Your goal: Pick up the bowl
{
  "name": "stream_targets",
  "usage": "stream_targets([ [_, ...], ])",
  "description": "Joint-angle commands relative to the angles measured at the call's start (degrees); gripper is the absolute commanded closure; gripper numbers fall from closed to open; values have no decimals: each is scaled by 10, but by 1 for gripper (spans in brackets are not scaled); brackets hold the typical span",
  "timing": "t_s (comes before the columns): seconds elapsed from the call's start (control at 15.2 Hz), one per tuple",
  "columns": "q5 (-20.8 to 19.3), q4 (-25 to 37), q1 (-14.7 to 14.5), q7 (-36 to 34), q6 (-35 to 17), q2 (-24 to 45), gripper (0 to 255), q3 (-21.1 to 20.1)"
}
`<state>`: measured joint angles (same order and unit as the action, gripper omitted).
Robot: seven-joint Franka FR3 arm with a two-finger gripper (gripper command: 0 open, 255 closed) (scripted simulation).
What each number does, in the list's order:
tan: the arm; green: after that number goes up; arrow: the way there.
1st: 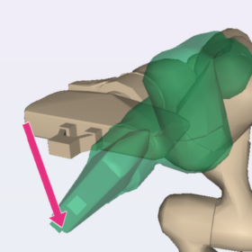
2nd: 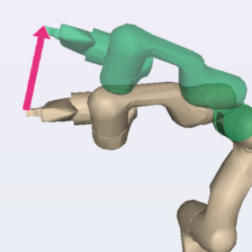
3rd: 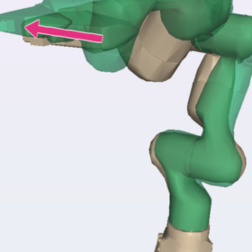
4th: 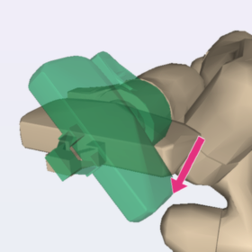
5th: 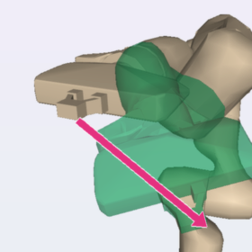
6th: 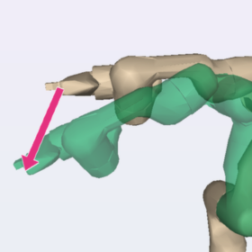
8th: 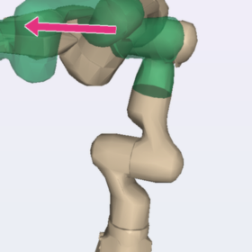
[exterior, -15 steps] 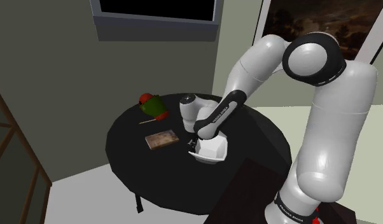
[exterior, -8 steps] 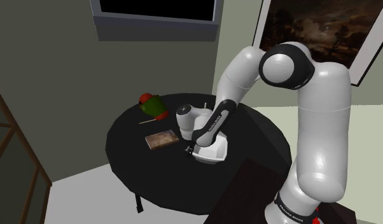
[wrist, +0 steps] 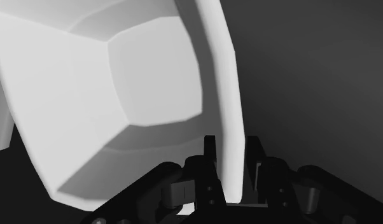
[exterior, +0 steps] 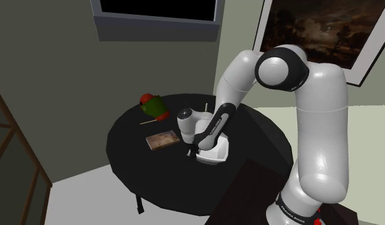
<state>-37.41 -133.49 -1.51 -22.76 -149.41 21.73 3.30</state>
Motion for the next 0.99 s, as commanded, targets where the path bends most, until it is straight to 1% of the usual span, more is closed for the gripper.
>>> stream_targets([
  [0.0,0,0,0,0,0,0,255,0],
  [0.33,0,1,0,0,0,2,255,0],
  [0.92,38,-12,9,44,51,-67,255,-16],
])
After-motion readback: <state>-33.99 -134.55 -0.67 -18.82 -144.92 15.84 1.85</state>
